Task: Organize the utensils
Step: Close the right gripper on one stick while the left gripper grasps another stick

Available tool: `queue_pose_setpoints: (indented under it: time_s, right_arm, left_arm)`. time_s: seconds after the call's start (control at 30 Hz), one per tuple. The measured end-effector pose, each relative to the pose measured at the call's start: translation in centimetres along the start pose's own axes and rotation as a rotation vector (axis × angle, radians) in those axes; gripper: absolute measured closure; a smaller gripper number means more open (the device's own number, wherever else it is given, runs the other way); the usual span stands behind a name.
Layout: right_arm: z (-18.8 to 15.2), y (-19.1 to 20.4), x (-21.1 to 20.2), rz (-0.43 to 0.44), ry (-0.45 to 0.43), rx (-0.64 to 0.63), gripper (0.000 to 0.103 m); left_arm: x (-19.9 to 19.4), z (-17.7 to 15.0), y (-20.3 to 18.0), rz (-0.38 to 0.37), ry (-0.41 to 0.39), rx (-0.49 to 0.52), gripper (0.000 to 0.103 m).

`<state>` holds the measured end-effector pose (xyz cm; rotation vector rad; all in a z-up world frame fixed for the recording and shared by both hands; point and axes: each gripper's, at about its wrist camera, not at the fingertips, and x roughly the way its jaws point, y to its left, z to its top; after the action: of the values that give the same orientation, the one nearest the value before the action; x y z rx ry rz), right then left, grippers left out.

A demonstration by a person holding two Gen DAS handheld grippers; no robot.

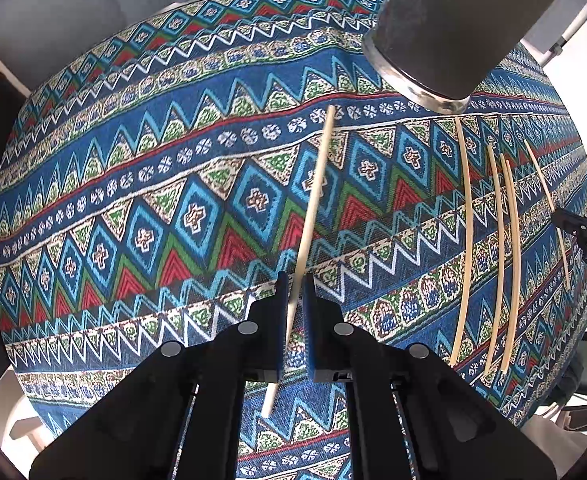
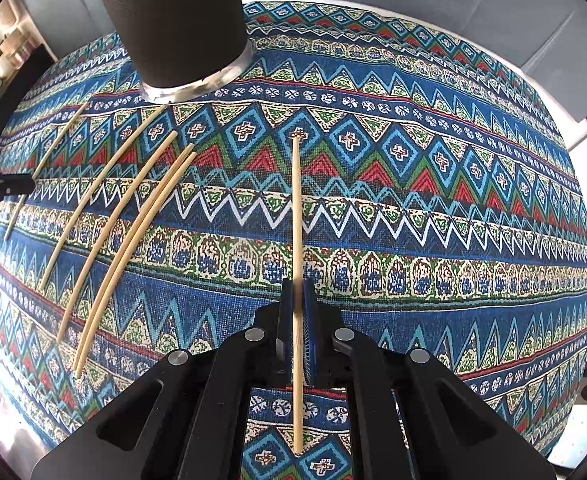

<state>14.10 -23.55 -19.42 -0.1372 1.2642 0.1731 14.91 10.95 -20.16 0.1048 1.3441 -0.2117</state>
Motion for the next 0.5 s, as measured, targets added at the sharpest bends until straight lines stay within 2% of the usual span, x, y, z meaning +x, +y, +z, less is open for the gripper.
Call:
queue_pose_setpoints:
  time_s: [0.17, 0.33, 0.5]
  right_arm:
    - [0.2, -3.9, 0.3, 0.092, 0.026, 0.146, 0.098]
    - [0.4, -6.6, -1.4, 0.193, -0.03, 0.243, 0.098]
    - [1.0, -7.3, -3.2, 0.228, -0.063, 0.273, 0.098]
  left_arm:
    - [-0.3, -1.2, 0.7, -0.01, 0.002, -0.005, 0.098]
    - [-1.5, -2.3, 0.5, -0.025, -0.02, -0.02, 0.098]
    - [-4.1, -1.1, 0.1, -0.041, -0.06, -0.019, 0.098]
